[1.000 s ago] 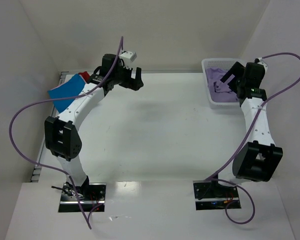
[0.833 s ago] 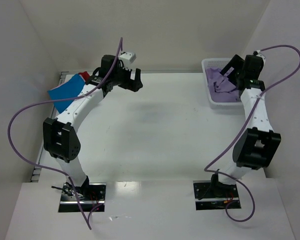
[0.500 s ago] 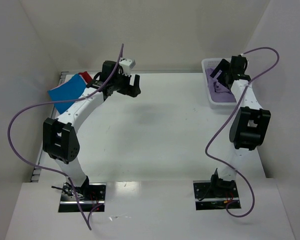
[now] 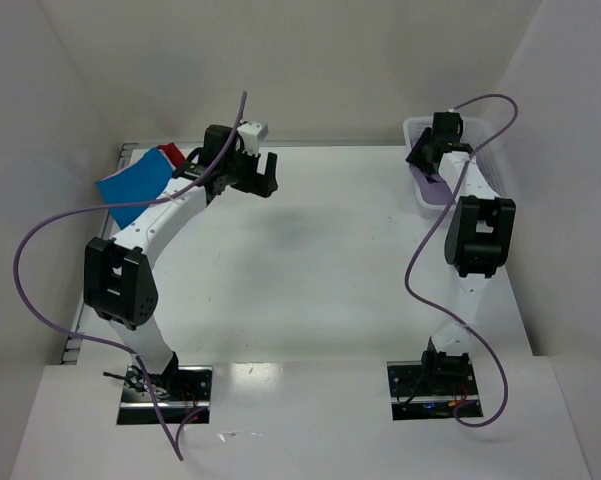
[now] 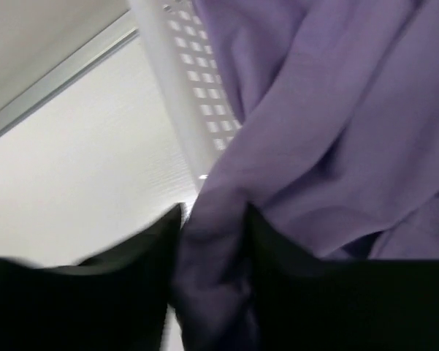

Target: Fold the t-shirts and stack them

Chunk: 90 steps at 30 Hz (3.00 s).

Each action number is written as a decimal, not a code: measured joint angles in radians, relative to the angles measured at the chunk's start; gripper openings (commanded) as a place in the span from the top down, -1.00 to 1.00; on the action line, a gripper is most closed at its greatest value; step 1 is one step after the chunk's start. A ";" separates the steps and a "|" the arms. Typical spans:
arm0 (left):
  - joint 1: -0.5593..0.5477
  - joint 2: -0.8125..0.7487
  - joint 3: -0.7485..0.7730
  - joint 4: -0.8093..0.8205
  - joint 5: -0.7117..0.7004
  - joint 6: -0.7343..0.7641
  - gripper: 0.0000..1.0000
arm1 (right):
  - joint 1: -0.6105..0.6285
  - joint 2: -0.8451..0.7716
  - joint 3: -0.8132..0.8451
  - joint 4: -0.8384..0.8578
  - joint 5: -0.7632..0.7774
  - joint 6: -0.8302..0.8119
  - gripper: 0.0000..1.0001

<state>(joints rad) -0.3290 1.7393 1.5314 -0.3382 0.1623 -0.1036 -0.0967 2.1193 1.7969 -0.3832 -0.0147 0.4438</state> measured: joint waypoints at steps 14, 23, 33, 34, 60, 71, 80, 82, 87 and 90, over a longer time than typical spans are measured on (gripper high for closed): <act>0.014 0.000 0.000 0.003 0.008 0.006 -1.00 | 0.012 -0.026 0.063 -0.102 0.132 0.021 0.99; 0.014 0.024 0.007 0.097 0.319 -0.005 -1.00 | 0.012 -0.283 0.202 -0.120 -0.015 0.017 0.99; -0.023 0.111 0.034 0.378 0.684 -0.063 -1.00 | 0.227 -0.419 0.390 -0.095 -0.192 0.077 0.99; -0.035 0.121 0.043 0.390 0.693 -0.063 -1.00 | 0.250 -0.425 0.397 -0.093 -0.204 0.080 0.99; 0.035 -0.193 0.253 0.171 0.325 -0.075 1.00 | 0.357 -0.498 0.213 -0.066 -0.212 0.092 0.99; 0.215 -0.103 0.690 -0.322 0.468 0.021 1.00 | 0.395 -0.497 0.227 0.069 -0.277 0.127 0.99; 0.227 -0.133 0.610 -0.349 0.411 0.048 1.00 | 0.354 -0.551 0.071 0.090 -0.280 0.114 0.99; 0.227 -0.138 0.604 -0.351 0.413 0.048 1.00 | 0.354 -0.576 0.000 0.093 -0.291 0.117 0.99; 0.227 -0.139 0.583 -0.372 0.418 0.049 1.00 | 0.354 -0.617 -0.179 0.165 -0.321 0.136 0.99; 0.227 -0.139 0.573 -0.399 0.418 0.051 1.00 | 0.354 -0.617 -0.235 0.199 -0.329 0.143 0.99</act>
<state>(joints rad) -0.1020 1.6001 2.1044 -0.7376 0.5804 -0.0521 0.2573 1.5021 1.5623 -0.1844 -0.3439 0.5873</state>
